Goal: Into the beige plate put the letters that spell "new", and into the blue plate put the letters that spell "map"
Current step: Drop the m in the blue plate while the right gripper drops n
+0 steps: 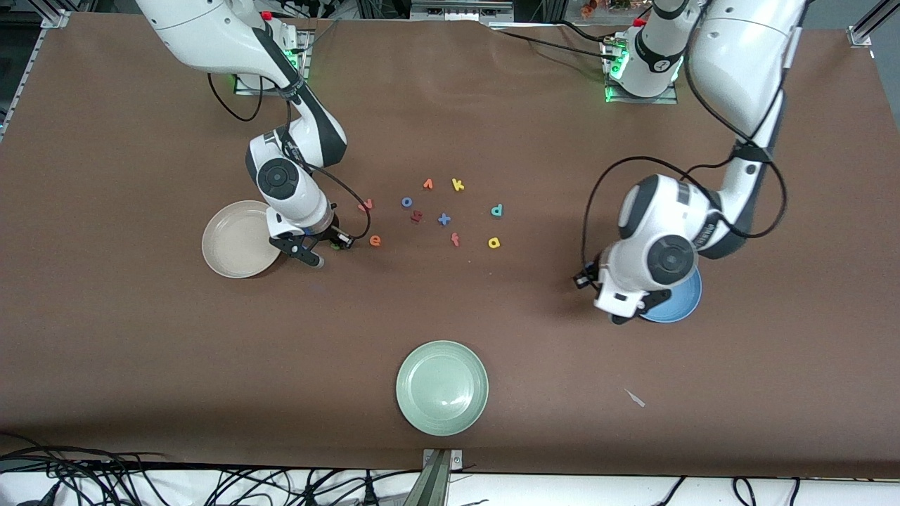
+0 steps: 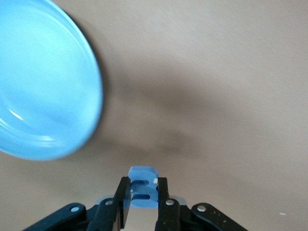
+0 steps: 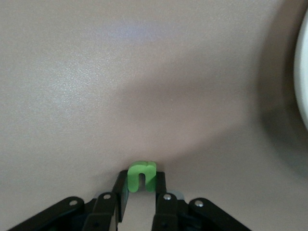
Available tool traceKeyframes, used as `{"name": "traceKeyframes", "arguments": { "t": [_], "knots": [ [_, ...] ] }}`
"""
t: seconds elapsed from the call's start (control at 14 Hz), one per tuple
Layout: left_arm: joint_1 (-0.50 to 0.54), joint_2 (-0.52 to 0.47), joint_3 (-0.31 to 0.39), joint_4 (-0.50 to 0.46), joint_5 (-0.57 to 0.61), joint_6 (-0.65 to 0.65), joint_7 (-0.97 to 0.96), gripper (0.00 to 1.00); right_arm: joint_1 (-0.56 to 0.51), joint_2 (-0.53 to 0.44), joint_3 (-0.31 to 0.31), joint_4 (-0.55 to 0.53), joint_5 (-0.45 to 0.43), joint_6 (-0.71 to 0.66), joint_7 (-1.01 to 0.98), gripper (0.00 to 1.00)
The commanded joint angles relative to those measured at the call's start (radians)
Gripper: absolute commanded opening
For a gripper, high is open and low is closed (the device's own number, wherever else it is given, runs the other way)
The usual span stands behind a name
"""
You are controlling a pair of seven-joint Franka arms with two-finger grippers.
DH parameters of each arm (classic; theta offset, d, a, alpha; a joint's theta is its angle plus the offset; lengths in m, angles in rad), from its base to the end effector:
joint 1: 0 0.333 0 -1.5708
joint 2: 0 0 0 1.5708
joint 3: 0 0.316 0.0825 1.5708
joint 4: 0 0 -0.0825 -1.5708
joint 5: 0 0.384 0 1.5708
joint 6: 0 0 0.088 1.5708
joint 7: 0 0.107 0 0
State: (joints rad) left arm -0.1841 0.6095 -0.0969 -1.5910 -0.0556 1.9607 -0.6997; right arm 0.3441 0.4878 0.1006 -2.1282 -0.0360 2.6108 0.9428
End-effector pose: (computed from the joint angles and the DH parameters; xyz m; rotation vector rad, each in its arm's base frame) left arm 0.6427 -0.1813 0.2624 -3.0166 -0.7011 0.4037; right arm 0.5165 0.2477 0.1766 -3.0317 0.7397 0.0315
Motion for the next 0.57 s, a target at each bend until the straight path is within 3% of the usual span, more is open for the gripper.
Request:
{"name": "traceKeyframes", "arguments": {
  "t": [0.0, 0.21, 0.36, 0.43, 0.5],
  "knots": [
    [0.095, 0.001, -0.009, -0.02, 0.031, -0.013, 0.168, 0.15, -0.002, 0.003, 0.008, -0.016, 0.014, 0.028, -0.01, 0.09],
    [0.181, 0.065, -0.009, -0.012, 0.031, 0.003, 0.334, 0.15, -0.001, -0.009, 0.01, 0.031, 0.014, -0.026, -0.013, 0.05],
    [0.205, 0.079, -0.007, -0.014, 0.033, 0.021, 0.384, 0.15, -0.002, -0.041, 0.008, 0.132, 0.014, -0.23, -0.033, 0.04],
    [0.21, 0.093, -0.007, -0.014, 0.033, 0.023, 0.399, 0.18, -0.004, -0.063, 0.002, 0.166, 0.016, -0.321, -0.08, 0.04],
    [0.21, 0.096, -0.009, -0.014, 0.033, 0.023, 0.41, 0.32, -0.005, -0.098, -0.007, 0.166, 0.018, -0.363, -0.144, 0.04]
  ]
}}
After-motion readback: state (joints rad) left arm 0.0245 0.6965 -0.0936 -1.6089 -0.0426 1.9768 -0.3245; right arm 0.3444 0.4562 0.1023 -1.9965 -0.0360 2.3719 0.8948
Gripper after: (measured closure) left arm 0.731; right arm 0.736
